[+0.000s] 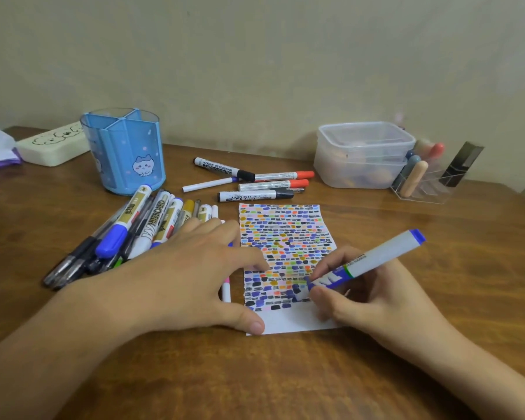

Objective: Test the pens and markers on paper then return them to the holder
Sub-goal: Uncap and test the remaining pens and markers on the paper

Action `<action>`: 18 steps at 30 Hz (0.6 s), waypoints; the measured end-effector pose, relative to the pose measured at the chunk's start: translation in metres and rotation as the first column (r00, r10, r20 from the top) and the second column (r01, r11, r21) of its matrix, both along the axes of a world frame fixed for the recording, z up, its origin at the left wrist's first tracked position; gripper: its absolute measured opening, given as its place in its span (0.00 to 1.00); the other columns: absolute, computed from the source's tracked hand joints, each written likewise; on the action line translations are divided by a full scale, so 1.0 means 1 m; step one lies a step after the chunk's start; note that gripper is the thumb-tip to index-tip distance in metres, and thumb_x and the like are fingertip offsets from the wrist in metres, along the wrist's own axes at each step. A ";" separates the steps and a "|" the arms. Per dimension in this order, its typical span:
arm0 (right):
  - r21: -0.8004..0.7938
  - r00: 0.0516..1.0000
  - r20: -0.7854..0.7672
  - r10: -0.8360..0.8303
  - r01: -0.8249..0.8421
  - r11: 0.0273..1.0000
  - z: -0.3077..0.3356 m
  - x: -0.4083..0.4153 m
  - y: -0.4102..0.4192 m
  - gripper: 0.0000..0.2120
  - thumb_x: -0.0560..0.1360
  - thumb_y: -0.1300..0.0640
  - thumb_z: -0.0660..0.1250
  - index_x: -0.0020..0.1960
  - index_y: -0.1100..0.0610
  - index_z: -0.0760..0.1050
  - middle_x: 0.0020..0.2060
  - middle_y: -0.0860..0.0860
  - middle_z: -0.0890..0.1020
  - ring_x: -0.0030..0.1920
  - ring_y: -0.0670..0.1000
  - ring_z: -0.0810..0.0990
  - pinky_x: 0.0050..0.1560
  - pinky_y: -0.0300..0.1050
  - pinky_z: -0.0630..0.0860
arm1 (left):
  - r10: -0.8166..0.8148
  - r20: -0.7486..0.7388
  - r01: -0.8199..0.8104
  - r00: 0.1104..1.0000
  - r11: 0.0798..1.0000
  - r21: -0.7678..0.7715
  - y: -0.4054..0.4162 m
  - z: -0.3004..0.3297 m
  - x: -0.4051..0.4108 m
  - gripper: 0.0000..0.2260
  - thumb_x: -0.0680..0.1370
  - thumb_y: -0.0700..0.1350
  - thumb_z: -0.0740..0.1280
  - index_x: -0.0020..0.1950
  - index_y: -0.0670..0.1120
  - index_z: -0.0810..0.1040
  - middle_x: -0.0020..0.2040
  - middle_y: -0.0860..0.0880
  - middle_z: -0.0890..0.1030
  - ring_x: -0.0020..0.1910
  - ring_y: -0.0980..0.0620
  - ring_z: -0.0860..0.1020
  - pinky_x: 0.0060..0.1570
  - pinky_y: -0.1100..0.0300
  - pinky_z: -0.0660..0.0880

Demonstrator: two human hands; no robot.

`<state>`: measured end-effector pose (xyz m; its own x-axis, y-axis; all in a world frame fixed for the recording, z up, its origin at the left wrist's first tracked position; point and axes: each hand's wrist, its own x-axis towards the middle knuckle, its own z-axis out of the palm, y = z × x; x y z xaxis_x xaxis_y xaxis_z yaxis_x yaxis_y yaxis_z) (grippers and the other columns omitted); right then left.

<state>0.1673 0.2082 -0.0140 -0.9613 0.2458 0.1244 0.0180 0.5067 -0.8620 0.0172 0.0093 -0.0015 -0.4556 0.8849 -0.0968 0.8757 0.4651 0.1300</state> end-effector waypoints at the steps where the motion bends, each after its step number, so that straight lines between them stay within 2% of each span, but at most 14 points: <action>1: 0.015 1.000 -0.001 -0.010 0.010 1.000 0.000 0.000 0.000 0.05 0.72 0.60 0.76 0.43 0.52 0.81 0.35 0.50 0.85 0.33 0.48 0.81 0.35 0.47 0.78 | 0.004 0.004 -0.004 1.000 1.000 -0.007 0.001 0.000 0.000 0.34 0.64 0.80 0.58 0.69 0.73 0.58 0.51 0.64 0.60 0.52 0.66 0.59 0.43 0.69 0.58; 3: 0.036 1.000 -0.004 -0.017 0.018 0.999 0.000 0.001 0.000 0.05 0.71 0.59 0.76 0.43 0.53 0.81 0.35 0.51 0.85 0.33 0.51 0.81 0.36 0.50 0.79 | 0.010 0.008 -0.010 1.000 1.000 -0.014 0.001 0.000 0.000 0.34 0.64 0.80 0.58 0.69 0.74 0.58 0.51 0.65 0.60 0.50 0.63 0.59 0.43 0.68 0.59; 7: 0.052 1.000 0.002 -0.024 0.024 0.998 -0.001 0.000 0.000 0.04 0.71 0.59 0.75 0.43 0.53 0.81 0.36 0.52 0.85 0.36 0.57 0.83 0.38 0.56 0.80 | -0.001 0.008 0.001 1.000 1.000 0.004 0.001 0.000 0.000 0.34 0.64 0.80 0.59 0.68 0.74 0.59 0.51 0.63 0.61 0.54 0.70 0.57 0.44 0.70 0.59; 9: 0.048 1.000 0.007 -0.021 0.021 0.999 -0.002 0.000 0.000 0.04 0.71 0.58 0.75 0.42 0.52 0.81 0.36 0.52 0.85 0.35 0.57 0.83 0.38 0.56 0.81 | 0.007 0.015 -0.007 1.000 1.000 0.004 0.001 0.000 0.000 0.34 0.65 0.80 0.59 0.68 0.74 0.59 0.52 0.62 0.61 0.54 0.68 0.58 0.43 0.70 0.59; 12: 0.058 1.000 0.011 -0.008 0.008 0.998 -0.003 0.000 0.001 0.06 0.71 0.59 0.75 0.43 0.49 0.80 0.35 0.51 0.85 0.34 0.54 0.82 0.35 0.49 0.80 | 0.012 0.012 -0.012 1.000 1.000 -0.005 0.001 0.000 0.000 0.34 0.64 0.80 0.59 0.69 0.74 0.59 0.52 0.62 0.61 0.51 0.63 0.60 0.44 0.71 0.59; 14: 0.054 1.000 0.010 -0.001 0.000 0.999 -0.003 0.000 0.000 0.06 0.71 0.59 0.75 0.42 0.50 0.81 0.35 0.51 0.85 0.32 0.49 0.80 0.33 0.42 0.77 | 0.013 0.013 -0.013 1.000 1.000 -0.004 0.001 0.000 0.001 0.34 0.65 0.79 0.59 0.69 0.73 0.59 0.53 0.62 0.62 0.51 0.63 0.59 0.45 0.71 0.58; 18: 0.075 1.000 0.015 0.010 -0.011 0.997 -0.001 0.000 0.000 0.03 0.70 0.57 0.75 0.41 0.52 0.81 0.36 0.50 0.85 0.32 0.45 0.78 0.32 0.36 0.74 | 0.013 0.008 -0.012 1.000 1.000 -0.003 0.001 0.001 0.001 0.35 0.65 0.79 0.59 0.70 0.72 0.59 0.53 0.62 0.61 0.51 0.62 0.59 0.45 0.70 0.59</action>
